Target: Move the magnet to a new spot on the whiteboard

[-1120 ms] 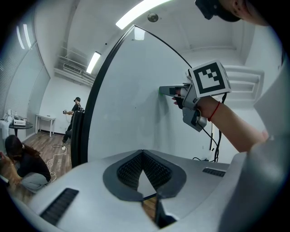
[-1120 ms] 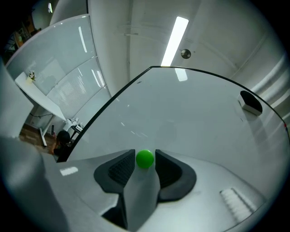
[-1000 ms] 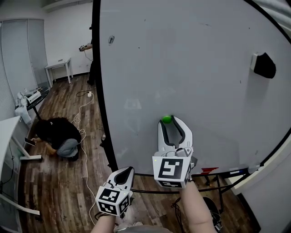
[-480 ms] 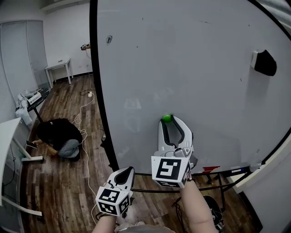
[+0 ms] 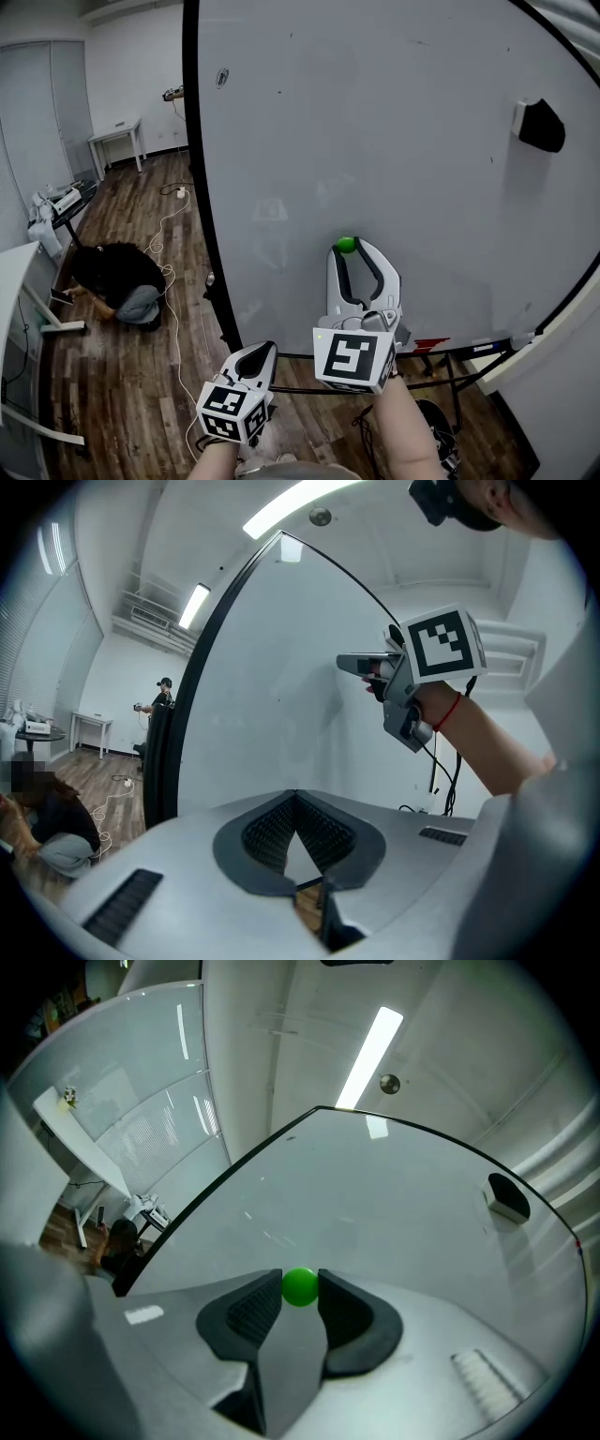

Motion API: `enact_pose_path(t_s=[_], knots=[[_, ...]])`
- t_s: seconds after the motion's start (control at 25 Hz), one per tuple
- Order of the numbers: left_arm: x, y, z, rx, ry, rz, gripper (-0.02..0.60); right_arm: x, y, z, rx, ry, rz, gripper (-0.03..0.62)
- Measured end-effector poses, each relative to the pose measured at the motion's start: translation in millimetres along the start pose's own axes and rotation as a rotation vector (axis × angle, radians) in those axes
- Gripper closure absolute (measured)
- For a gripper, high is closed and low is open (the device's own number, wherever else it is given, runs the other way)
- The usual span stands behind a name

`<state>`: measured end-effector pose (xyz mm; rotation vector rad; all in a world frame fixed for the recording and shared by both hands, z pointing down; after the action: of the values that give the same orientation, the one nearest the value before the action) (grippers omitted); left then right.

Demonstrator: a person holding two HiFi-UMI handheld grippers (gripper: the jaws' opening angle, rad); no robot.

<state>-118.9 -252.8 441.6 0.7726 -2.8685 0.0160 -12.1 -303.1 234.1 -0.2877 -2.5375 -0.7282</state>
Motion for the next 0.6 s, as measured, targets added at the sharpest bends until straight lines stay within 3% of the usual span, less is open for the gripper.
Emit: enact_pose_path(t_s=[0.6], knots=[[-6, 5, 7, -0.017, -0.015, -0.009, 0.575, 1, 18, 14, -0.010, 0.007, 0.011, 0.464]])
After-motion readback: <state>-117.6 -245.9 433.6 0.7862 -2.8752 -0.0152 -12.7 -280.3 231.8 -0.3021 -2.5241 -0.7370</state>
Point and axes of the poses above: the fingertips, and each gripper's own axes: y backward along the fingers, x to its left, z out of its top, the point moved 1 cm from there along y, backward along the fingers, and after that the axes turned 11 degrees about -x, right-handed, at the moved point
